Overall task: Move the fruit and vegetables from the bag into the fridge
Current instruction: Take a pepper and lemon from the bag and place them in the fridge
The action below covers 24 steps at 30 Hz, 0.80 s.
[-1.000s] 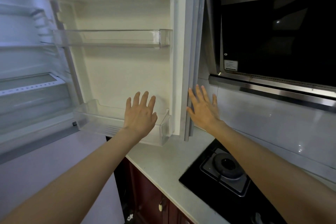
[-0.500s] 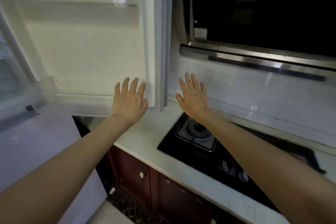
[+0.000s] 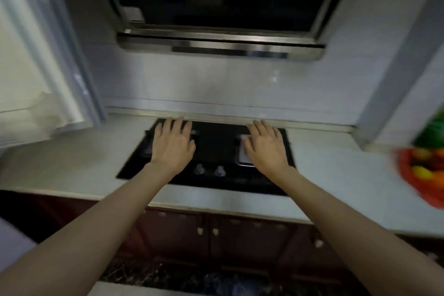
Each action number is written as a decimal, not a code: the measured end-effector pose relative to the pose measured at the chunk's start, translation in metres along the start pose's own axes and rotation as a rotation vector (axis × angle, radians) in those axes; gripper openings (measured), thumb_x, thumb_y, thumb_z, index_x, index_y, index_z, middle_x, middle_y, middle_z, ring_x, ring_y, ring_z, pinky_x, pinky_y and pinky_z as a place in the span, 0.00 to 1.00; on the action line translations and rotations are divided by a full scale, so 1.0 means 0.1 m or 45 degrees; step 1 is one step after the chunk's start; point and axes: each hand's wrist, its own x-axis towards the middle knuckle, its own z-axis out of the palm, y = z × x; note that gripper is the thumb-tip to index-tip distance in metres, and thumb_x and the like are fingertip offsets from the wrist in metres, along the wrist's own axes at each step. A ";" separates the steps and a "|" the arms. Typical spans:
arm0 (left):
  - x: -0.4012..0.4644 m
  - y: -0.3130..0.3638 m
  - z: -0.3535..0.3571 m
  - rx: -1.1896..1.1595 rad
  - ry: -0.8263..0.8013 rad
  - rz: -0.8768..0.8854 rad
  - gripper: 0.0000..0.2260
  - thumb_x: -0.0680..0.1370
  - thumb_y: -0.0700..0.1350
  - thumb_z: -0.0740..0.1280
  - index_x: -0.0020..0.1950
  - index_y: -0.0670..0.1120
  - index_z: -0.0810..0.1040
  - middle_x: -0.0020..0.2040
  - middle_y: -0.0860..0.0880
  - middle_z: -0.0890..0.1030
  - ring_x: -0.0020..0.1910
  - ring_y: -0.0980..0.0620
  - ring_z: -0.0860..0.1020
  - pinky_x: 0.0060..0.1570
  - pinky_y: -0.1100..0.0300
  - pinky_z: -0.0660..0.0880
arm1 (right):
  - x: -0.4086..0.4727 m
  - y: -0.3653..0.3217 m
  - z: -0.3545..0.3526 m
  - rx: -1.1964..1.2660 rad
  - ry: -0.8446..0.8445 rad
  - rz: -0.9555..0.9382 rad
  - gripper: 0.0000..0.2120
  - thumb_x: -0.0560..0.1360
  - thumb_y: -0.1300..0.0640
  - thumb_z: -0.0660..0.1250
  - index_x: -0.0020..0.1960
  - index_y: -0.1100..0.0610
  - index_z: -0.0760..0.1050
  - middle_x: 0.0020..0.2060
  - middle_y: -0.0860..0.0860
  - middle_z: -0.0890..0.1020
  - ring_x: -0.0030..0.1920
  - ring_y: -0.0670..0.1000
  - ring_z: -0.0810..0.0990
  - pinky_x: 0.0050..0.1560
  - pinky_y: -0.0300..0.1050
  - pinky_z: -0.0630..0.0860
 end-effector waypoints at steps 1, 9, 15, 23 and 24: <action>0.02 0.31 0.02 -0.033 -0.003 0.059 0.23 0.77 0.50 0.61 0.70 0.43 0.68 0.69 0.41 0.69 0.68 0.40 0.65 0.67 0.43 0.62 | -0.18 0.28 -0.09 -0.029 -0.014 0.054 0.21 0.80 0.49 0.56 0.69 0.58 0.67 0.69 0.56 0.70 0.72 0.56 0.63 0.71 0.56 0.59; -0.06 2.62 0.17 -0.278 -0.086 0.494 0.23 0.79 0.50 0.57 0.73 0.45 0.63 0.73 0.43 0.63 0.72 0.42 0.59 0.70 0.46 0.58 | -1.66 2.12 -0.89 -0.245 -0.074 0.488 0.21 0.80 0.49 0.54 0.70 0.56 0.65 0.70 0.54 0.68 0.73 0.55 0.60 0.70 0.56 0.57; 0.00 4.05 0.19 -0.380 -0.117 0.776 0.22 0.79 0.50 0.56 0.73 0.45 0.63 0.74 0.43 0.62 0.72 0.42 0.58 0.69 0.47 0.57 | -2.47 3.05 -1.33 -0.344 -0.049 0.789 0.21 0.80 0.48 0.55 0.70 0.56 0.66 0.69 0.54 0.69 0.72 0.55 0.61 0.69 0.56 0.60; 0.30 5.73 0.50 -0.458 -0.136 1.085 0.22 0.79 0.51 0.57 0.72 0.46 0.64 0.73 0.44 0.64 0.72 0.43 0.60 0.68 0.47 0.59 | -3.03 4.21 -1.50 -0.416 -0.043 1.116 0.22 0.80 0.48 0.55 0.71 0.57 0.65 0.70 0.55 0.68 0.73 0.57 0.60 0.69 0.56 0.61; 0.38 5.93 0.55 -0.473 -0.138 1.111 0.22 0.79 0.51 0.58 0.71 0.46 0.65 0.72 0.44 0.65 0.71 0.43 0.61 0.67 0.47 0.60 | -3.05 4.37 -1.53 -0.421 -0.052 1.149 0.22 0.80 0.48 0.55 0.71 0.57 0.64 0.70 0.56 0.68 0.73 0.57 0.60 0.69 0.57 0.61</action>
